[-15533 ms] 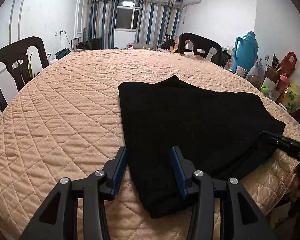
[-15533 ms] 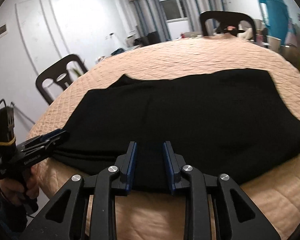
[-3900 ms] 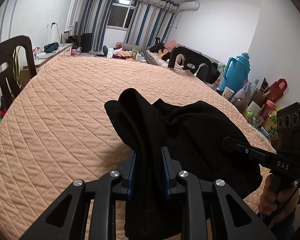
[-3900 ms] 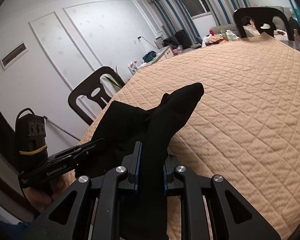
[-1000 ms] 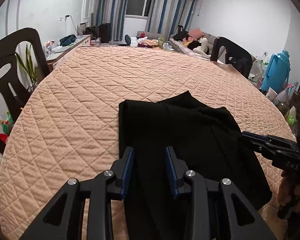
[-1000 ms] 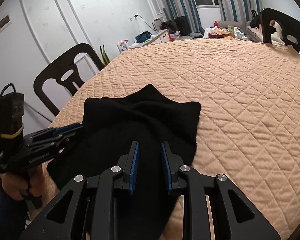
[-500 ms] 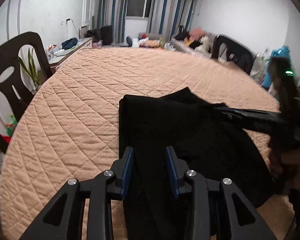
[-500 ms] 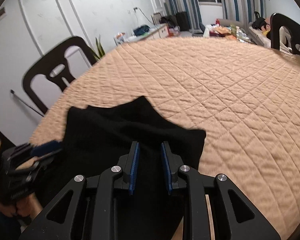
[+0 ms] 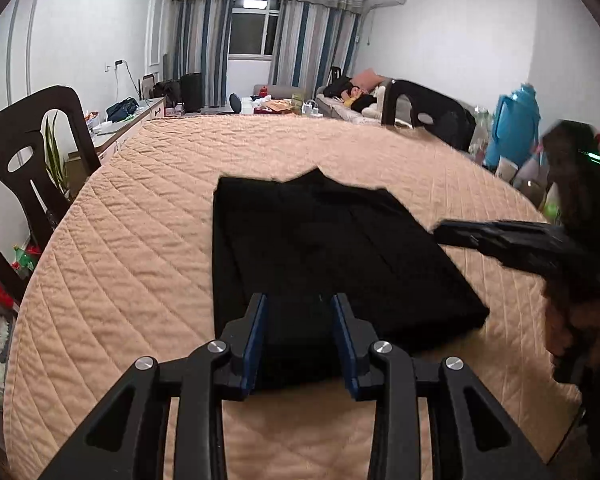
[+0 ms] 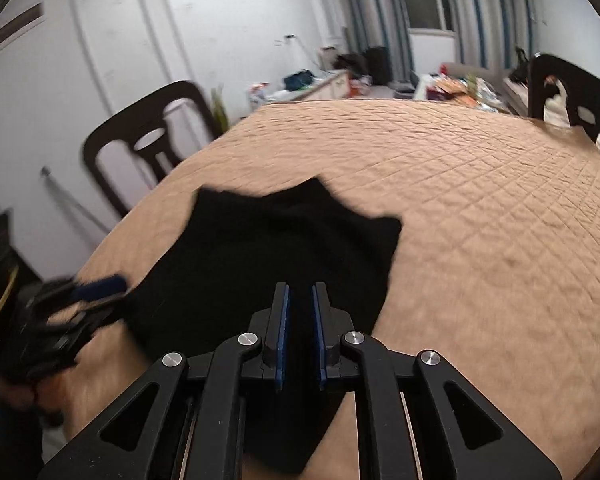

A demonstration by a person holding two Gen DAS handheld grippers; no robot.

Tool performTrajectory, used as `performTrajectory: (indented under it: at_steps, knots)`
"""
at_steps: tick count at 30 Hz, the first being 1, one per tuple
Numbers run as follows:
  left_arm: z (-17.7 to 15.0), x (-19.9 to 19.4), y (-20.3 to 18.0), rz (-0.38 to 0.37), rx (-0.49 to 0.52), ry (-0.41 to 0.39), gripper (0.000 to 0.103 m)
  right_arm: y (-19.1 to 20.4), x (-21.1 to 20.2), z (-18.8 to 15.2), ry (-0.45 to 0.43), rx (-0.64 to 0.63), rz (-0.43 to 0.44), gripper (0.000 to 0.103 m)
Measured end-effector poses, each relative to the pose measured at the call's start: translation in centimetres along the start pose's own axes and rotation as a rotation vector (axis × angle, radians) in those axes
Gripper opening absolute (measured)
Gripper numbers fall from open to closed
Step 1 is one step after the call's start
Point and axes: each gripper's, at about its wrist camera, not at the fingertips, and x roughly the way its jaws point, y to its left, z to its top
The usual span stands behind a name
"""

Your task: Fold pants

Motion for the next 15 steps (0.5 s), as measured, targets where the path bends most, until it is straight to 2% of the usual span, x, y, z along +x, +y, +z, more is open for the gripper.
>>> performTrajectory:
  at_steps: [3, 5, 11, 15]
  knots:
    - [-0.9, 0.0, 0.0, 0.013, 0.004, -0.004, 0.037, 1.4, -1.0, -3.1, 0.023, -0.023, -0.015, 0.011]
    - [-0.8, 0.1, 0.0, 0.017, -0.001, 0.000, 0.037, 2.1, -0.1, -4.7, 0.059, -0.060, -0.040, 0.011]
    - [-1.0, -1.1, -1.0, 0.084, 0.001, 0.007, 0.037, 2.8, -1.7, -4.7, 0.041, -0.048, -0.076, 0.013]
    - [-2.2, -2.7, -1.3, 0.072, -0.048, 0.008, 0.037, 2.8, -4.0, -6.0, 0.003, -0.039, -0.058, 0.018]
